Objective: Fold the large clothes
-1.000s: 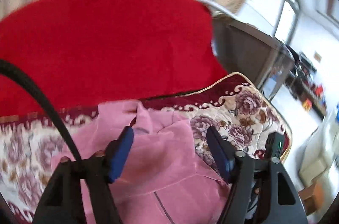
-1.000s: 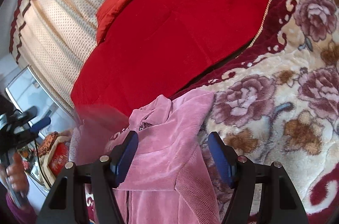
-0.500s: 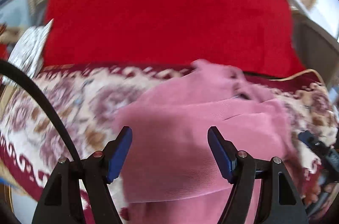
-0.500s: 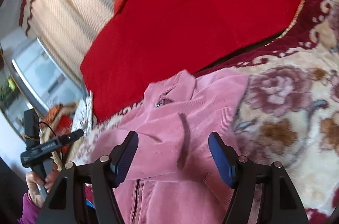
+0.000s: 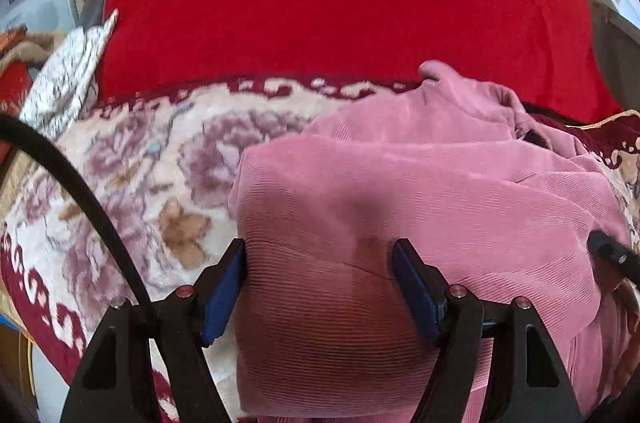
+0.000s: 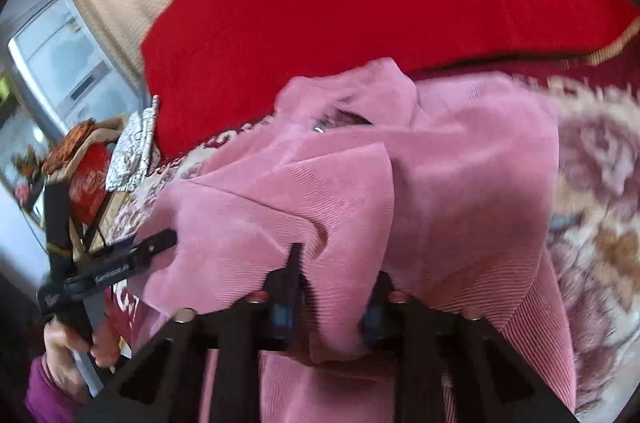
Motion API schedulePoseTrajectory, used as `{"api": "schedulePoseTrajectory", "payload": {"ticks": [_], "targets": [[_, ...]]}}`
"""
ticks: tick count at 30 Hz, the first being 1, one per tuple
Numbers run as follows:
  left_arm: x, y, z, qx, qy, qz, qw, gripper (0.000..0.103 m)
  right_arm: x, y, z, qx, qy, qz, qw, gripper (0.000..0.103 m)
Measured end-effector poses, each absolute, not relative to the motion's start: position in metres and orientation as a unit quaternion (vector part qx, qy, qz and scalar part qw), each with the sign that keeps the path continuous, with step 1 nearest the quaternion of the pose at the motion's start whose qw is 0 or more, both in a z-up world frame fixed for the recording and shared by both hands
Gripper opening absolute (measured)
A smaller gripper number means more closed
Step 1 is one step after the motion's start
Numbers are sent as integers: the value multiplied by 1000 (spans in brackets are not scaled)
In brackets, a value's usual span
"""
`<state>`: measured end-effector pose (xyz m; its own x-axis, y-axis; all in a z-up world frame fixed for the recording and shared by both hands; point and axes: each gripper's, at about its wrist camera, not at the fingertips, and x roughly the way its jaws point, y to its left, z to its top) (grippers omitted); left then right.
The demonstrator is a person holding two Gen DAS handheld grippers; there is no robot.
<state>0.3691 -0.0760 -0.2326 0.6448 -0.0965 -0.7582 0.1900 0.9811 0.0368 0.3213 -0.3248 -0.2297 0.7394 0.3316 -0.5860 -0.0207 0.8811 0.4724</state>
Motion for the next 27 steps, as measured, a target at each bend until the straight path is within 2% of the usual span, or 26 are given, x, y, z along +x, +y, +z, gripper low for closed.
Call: {"api": "schedulePoseTrajectory", "payload": {"ticks": [2,8,11,13,16,18,21,22,25,27], "targets": [[367,-76,-231,51,410,-81,907,74,310,-323,-218,216,313,92,920,14],[359,-80,-221,55,379,-85,920,74,284,-335,-194,192,241,36,951,12],[358,-91,-229,89,386,-78,915,84,289,-352,-204,209,270,-13,940,11],[364,-97,-245,122,418,-66,898,86,296,-366,-222,224,311,-57,922,11],[364,-95,-245,116,416,-64,900,86,301,-389,-240,281,351,-50,892,13],[363,-95,-245,122,413,-63,900,86,288,-400,-229,310,322,-40,894,14],[362,-98,-245,131,407,-58,902,86,265,-399,-202,288,247,-26,925,17],[361,-99,-245,135,405,-57,903,86,262,-398,-198,284,239,-15,928,26],[359,-101,-245,142,399,-54,904,86,264,-387,-199,286,243,15,927,79],[358,-102,-245,144,396,-53,905,86,271,-371,-205,262,260,21,929,77]]}}
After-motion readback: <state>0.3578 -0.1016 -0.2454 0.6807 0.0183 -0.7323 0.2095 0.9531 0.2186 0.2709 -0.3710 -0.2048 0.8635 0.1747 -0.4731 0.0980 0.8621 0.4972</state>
